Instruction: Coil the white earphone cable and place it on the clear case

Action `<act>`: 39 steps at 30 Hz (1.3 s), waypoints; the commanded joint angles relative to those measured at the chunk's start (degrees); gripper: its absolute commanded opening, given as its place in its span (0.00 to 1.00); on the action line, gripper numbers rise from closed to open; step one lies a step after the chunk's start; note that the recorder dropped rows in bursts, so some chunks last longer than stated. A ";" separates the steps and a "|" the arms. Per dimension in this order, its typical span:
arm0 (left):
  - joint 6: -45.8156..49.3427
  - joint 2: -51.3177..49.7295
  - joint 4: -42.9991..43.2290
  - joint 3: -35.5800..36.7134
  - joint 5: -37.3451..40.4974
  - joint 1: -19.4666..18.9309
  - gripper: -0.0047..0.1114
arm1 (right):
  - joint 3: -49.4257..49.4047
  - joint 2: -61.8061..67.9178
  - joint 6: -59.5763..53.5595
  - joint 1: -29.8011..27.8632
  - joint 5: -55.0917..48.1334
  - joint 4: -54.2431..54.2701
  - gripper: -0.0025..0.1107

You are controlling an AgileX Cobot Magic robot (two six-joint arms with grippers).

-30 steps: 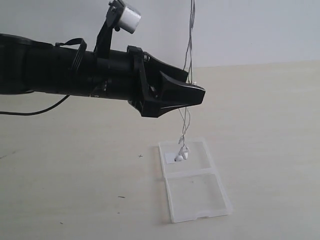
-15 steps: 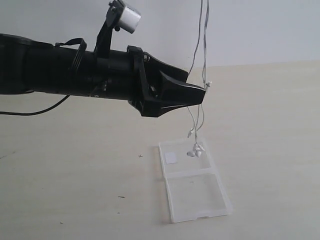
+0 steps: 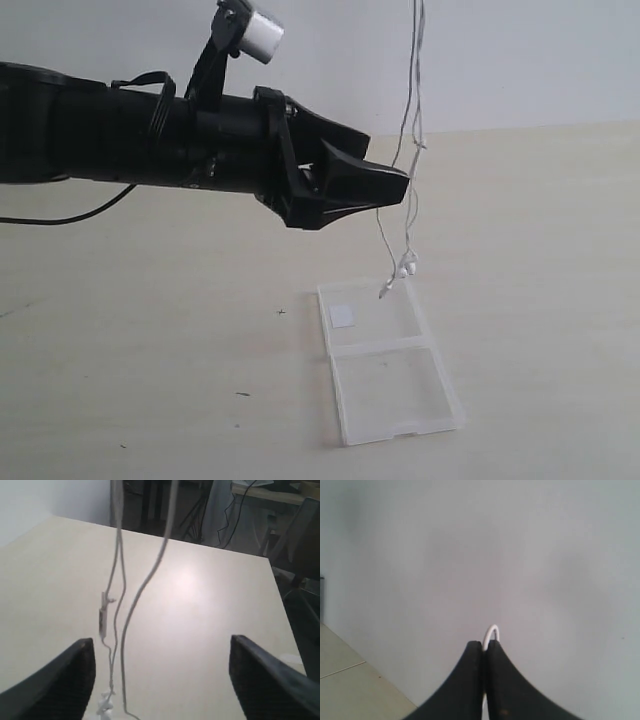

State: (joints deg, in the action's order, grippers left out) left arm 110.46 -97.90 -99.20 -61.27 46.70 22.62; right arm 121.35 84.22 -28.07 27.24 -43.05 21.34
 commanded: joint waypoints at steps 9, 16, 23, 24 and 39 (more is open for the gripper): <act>1.65 -0.09 -0.75 -4.23 -12.40 4.30 0.66 | 0.33 -0.07 -0.31 0.09 1.24 1.19 0.02; 0.77 -0.30 -0.75 -4.23 -12.94 4.30 0.18 | 0.33 -0.07 -0.31 0.09 1.62 1.19 0.02; -2.09 -0.49 -0.75 -4.23 -12.94 4.30 0.04 | 0.33 -0.58 -0.31 0.09 2.17 1.19 0.02; -2.96 -0.49 -0.75 -4.23 -12.94 4.30 0.04 | 0.33 -0.73 -0.31 0.09 2.30 1.19 0.02; -15.20 4.05 7.84 -4.23 -13.44 3.92 0.04 | 0.33 -3.85 4.72 0.09 -8.57 -9.85 0.02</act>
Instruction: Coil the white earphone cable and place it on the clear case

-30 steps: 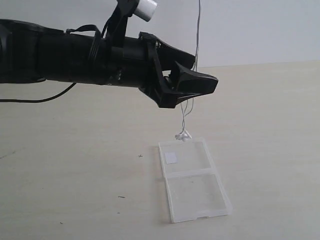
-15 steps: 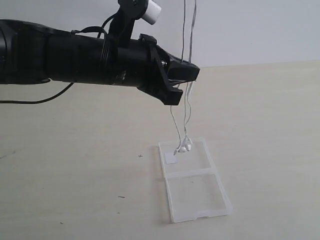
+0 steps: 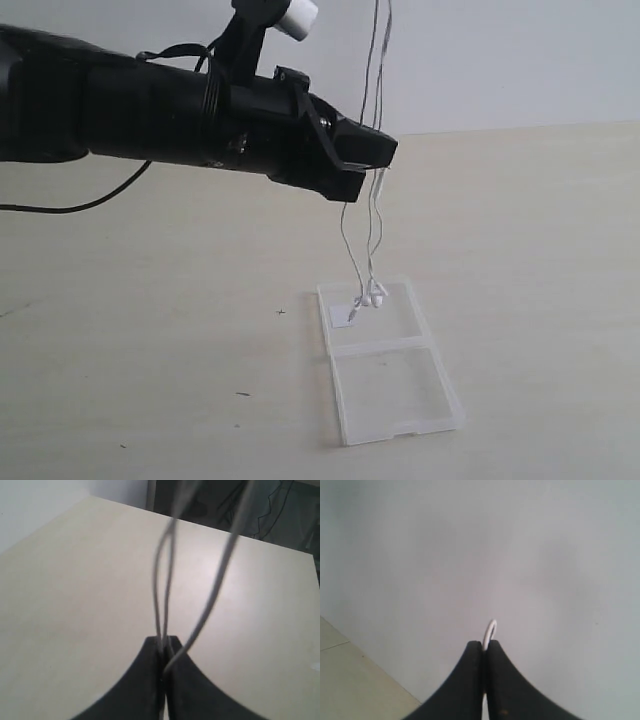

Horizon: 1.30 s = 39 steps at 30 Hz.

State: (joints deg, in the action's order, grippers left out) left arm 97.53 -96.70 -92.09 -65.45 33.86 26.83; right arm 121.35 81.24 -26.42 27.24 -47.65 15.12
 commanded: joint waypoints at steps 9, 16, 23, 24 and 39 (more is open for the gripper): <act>-8.34 10.60 1.27 -0.05 -3.00 -5.07 0.04 | -0.51 -2.05 6.62 0.09 -20.13 -4.65 0.02; -15.84 16.17 10.83 -0.05 -2.18 -8.80 0.04 | -8.47 -2.09 8.51 0.09 -22.32 -4.12 0.02; -32.74 18.72 33.04 -0.05 -2.02 -12.36 0.04 | -18.54 -3.30 6.96 0.09 -18.30 -4.43 0.02; -33.87 18.60 34.54 -0.05 -2.02 -12.36 0.04 | -18.07 -3.97 6.96 0.09 -15.93 -4.65 0.02; -34.88 16.94 36.18 -0.05 -1.18 -12.36 0.04 | -12.25 -13.21 16.18 0.09 5.09 -12.69 0.02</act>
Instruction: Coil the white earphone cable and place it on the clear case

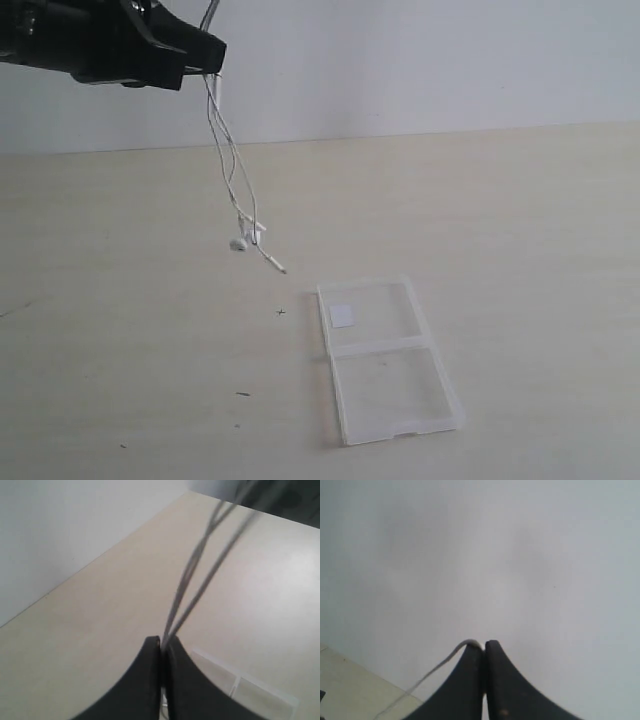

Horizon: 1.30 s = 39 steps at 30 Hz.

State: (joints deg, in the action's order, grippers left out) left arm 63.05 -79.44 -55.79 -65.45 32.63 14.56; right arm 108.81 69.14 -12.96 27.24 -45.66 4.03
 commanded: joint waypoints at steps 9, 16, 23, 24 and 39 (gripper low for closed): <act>-0.49 -0.29 0.01 -0.05 -1.51 -0.94 0.04 | 0.30 -2.44 4.36 0.09 -14.07 -6.08 0.02; -1.47 3.43 0.15 -0.05 -1.41 -6.03 0.04 | 0.07 -2.84 4.66 0.09 -22.57 -2.45 0.02; -3.94 7.66 3.39 -0.05 -1.44 -7.41 0.04 | -5.86 -3.94 3.93 0.09 -24.05 0.56 0.02; -4.47 8.08 3.80 -0.05 -1.29 -7.64 0.04 | -7.88 -4.11 3.93 0.09 -23.61 1.04 0.02; -11.24 10.09 9.39 -0.05 3.98 -8.27 0.04 | -44.57 -4.77 -15.05 0.09 3.23 27.97 0.02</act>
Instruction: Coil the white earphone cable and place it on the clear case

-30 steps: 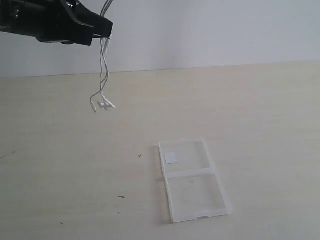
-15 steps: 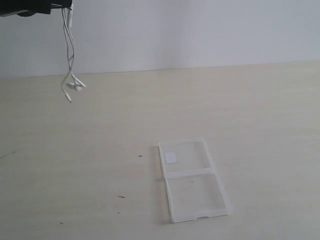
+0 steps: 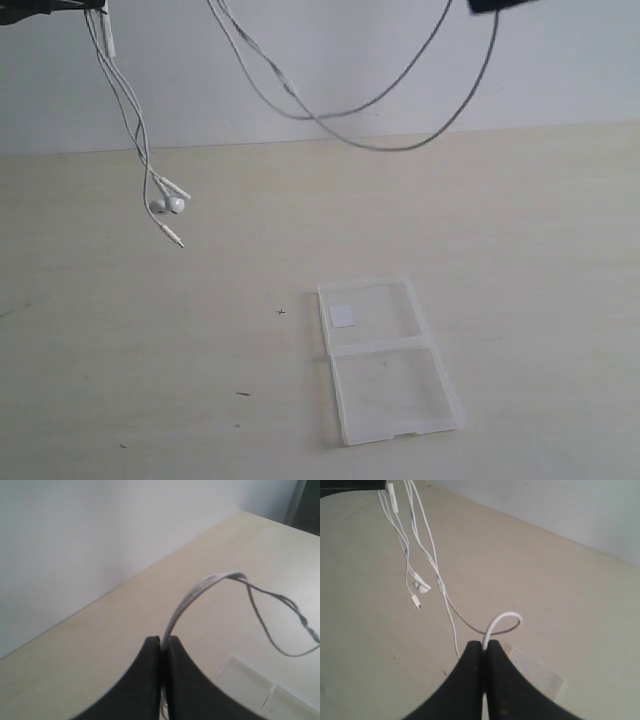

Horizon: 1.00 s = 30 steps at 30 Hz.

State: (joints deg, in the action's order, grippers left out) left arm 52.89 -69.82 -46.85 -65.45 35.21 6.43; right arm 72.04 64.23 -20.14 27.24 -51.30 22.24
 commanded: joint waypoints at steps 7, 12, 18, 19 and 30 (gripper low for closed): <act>-1.17 0.47 0.45 -0.05 3.47 -0.14 0.04 | -15.43 4.82 -28.34 0.09 16.60 30.99 0.02; -2.57 0.47 0.11 -0.05 3.94 -0.14 0.04 | -15.56 9.45 -39.95 0.09 16.74 41.83 0.02; -3.69 0.35 -1.03 -0.05 4.82 -0.14 0.04 | -15.56 11.52 -46.04 0.09 18.09 47.53 0.04; -3.69 0.21 -1.73 -0.05 4.82 -0.14 0.04 | -15.56 11.52 -47.13 0.09 18.25 48.71 0.06; -1.58 -3.31 -10.45 -0.05 4.50 -0.14 0.04 | -15.56 11.30 -50.54 0.09 18.69 53.75 0.42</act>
State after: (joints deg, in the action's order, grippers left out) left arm 50.55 -72.56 -55.75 -65.45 40.20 6.43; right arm 56.54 75.67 -69.97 27.24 -33.05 75.07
